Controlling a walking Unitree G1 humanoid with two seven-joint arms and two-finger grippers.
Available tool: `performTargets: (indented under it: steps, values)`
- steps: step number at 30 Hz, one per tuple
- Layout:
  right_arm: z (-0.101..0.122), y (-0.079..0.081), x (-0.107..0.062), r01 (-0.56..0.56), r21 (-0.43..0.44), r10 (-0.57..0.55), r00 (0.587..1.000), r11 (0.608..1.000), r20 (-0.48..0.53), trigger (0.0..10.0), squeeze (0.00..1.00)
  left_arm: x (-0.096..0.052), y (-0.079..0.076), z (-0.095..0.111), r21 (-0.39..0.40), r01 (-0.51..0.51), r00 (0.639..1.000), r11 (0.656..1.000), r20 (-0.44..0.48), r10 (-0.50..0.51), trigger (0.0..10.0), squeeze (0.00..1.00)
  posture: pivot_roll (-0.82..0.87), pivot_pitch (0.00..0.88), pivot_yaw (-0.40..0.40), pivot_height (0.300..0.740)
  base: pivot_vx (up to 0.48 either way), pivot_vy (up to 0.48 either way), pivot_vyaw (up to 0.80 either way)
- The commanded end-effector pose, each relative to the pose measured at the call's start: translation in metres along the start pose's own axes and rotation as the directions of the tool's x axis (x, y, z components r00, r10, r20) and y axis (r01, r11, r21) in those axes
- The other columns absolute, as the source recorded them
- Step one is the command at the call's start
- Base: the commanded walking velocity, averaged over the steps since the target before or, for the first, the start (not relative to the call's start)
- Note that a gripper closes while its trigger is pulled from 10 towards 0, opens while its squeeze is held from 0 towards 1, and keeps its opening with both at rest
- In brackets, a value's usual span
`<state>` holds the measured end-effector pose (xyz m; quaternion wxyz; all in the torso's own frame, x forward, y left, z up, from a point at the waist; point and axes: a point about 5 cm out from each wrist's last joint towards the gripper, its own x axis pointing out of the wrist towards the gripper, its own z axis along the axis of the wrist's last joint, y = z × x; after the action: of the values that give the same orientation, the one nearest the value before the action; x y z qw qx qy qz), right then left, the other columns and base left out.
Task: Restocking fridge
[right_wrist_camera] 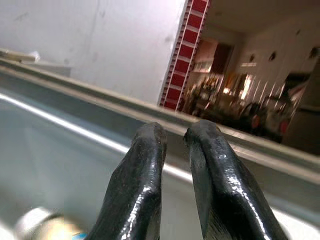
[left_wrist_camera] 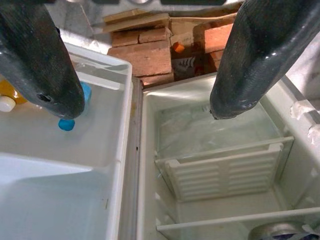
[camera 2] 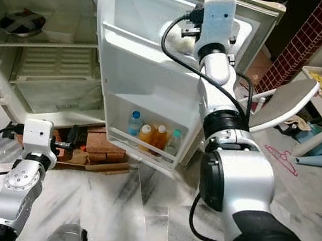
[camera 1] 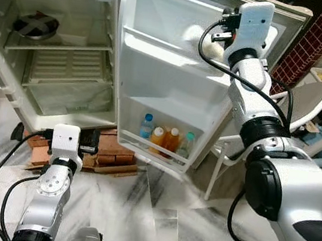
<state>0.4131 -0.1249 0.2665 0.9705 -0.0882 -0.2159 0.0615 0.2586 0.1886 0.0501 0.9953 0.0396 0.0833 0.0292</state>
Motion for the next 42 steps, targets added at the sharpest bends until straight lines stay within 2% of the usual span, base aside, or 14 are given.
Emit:
performTargets:
  steps: [1, 10, 11, 13, 14, 17, 20, 21, 22, 24, 27, 30, 37, 42]
  values:
    - [0.003, -0.005, -0.001, -0.002, -0.016, 0.003, 0.999, 1.0, 0.033, 10.0, 0.0, 0.001, -0.001, -0.001, 0.006, 0.0, 1.0, 1.0, -0.001, 0.0, 10.0, 0.0, 0.12, 0.024, -0.082, 0.74, 0.0, 0.0, 0.0]
    - [-0.035, -0.025, -0.036, -0.01, -0.014, 0.01, 1.0, 1.0, -0.013, 10.0, 0.0, 0.003, 0.0, -0.002, 0.012, 0.009, 1.0, 1.0, -0.002, -0.009, 10.0, 0.0, 0.11, 0.012, -0.071, 0.74, 0.0, 0.0, 0.0]
    - [-0.044, -0.026, -0.046, -0.002, 0.004, 0.002, 1.0, 1.0, -0.03, 10.0, 0.74, 0.004, 0.001, -0.001, 0.016, 0.013, 1.0, 1.0, 0.001, -0.013, 10.0, 0.0, 0.11, 0.009, -0.07, 0.74, 0.0, 0.0, 0.0]
    - [-0.05, -0.027, -0.053, 0.005, 0.02, -0.004, 0.999, 1.0, -0.043, 10.0, 0.74, 0.005, 0.002, 0.0, 0.019, 0.017, 1.0, 1.0, 0.003, -0.017, 10.0, 0.0, 0.1, 0.008, -0.069, 0.74, 0.0, 0.0, 0.0]
    - [-0.055, -0.027, -0.059, 0.001, 0.034, 0.001, 0.999, 0.999, -0.048, 10.0, 1.0, 0.006, 0.002, 0.001, 0.028, 0.023, 1.0, 0.999, 0.006, -0.023, 10.0, 0.0, 0.1, 0.007, -0.066, 0.74, 0.0, 0.0, 0.0]
    - [-0.066, -0.02, -0.073, -0.019, 0.044, 0.022, 0.997, 0.999, -0.067, 10.0, 1.0, 0.008, 0.004, 0.002, 0.04, 0.043, 0.999, 0.998, 0.01, -0.044, 10.0, 0.0, 0.09, 0.006, -0.054, 0.74, 0.0, 0.0, 0.0]
    - [-0.073, -0.007, -0.091, -0.068, 0.079, 0.073, 0.995, 0.995, -0.069, 10.0, 1.0, 0.01, 0.005, 0.003, 0.046, 0.047, 0.999, 0.998, 0.017, -0.048, 10.0, 0.0, 0.08, 0.013, -0.038, 0.74, 0.0, 0.0, 0.0]
    - [-0.076, 0.002, -0.102, -0.097, 0.108, 0.105, 0.992, 0.989, -0.07, 10.0, 1.0, 0.01, 0.006, 0.004, 0.052, 0.046, 0.999, 0.998, 0.024, -0.047, 10.0, 0.0, 0.07, 0.015, -0.032, 0.74, 0.0, 0.0, 0.0]
    - [-0.076, 0.002, -0.102, -0.097, 0.108, 0.105, 0.992, 0.989, -0.07, 10.0, 1.0, 0.01, 0.006, 0.004, 0.052, 0.046, 0.999, 0.998, 0.024, -0.047, 10.0, 0.0, 0.07, 0.015, -0.032, 0.74, 0.0, 0.0, 0.0]
    - [-0.083, 0.016, -0.123, -0.151, 0.176, 0.169, 0.981, 0.973, -0.091, 10.0, 1.0, 0.009, 0.006, 0.002, 0.058, 0.052, 0.998, 0.997, 0.017, -0.053, 10.0, 0.0, 0.07, 0.009, -0.028, 0.74, 0.0, -0.422, 0.0]
    - [-0.097, 0.032, -0.146, -0.247, 0.263, 0.295, 0.942, 0.932, -0.16, 10.0, 1.0, 0.008, 0.003, 0.0, 0.063, 0.066, 0.998, 0.996, 0.012, -0.067, 10.0, 0.0, 0.06, 0.004, -0.028, 0.74, 0.0, -0.48, 0.0]
    - [-0.111, 0.035, -0.17, -0.287, 0.276, 0.352, 0.907, 0.918, -0.229, 10.0, 1.0, 0.009, -0.002, -0.001, 0.061, 0.074, 0.997, 0.995, 0.01, -0.075, 10.0, 0.0, 0.06, 0.0, -0.039, 0.74, 0.0, -0.48, 0.0]
    - [-0.116, 0.037, -0.181, -0.256, 0.305, 0.343, 0.897, 0.917, -0.278, 10.0, 1.0, 0.007, -0.006, -0.006, 0.053, 0.08, 0.997, 0.995, -0.006, -0.08, 10.0, 0.0, 0.05, 0.0, -0.04, 0.74, 0.0, -0.48, 0.36]
    - [-0.114, 0.042, -0.186, -0.281, 0.324, 0.378, 0.879, 0.904, -0.291, 10.0, 1.0, 0.007, -0.008, -0.007, 0.049, 0.082, 0.997, 0.995, -0.007, -0.081, 10.0, 0.0, 0.05, 0.0, -0.04, 0.74, 0.0, -0.48, 0.8]
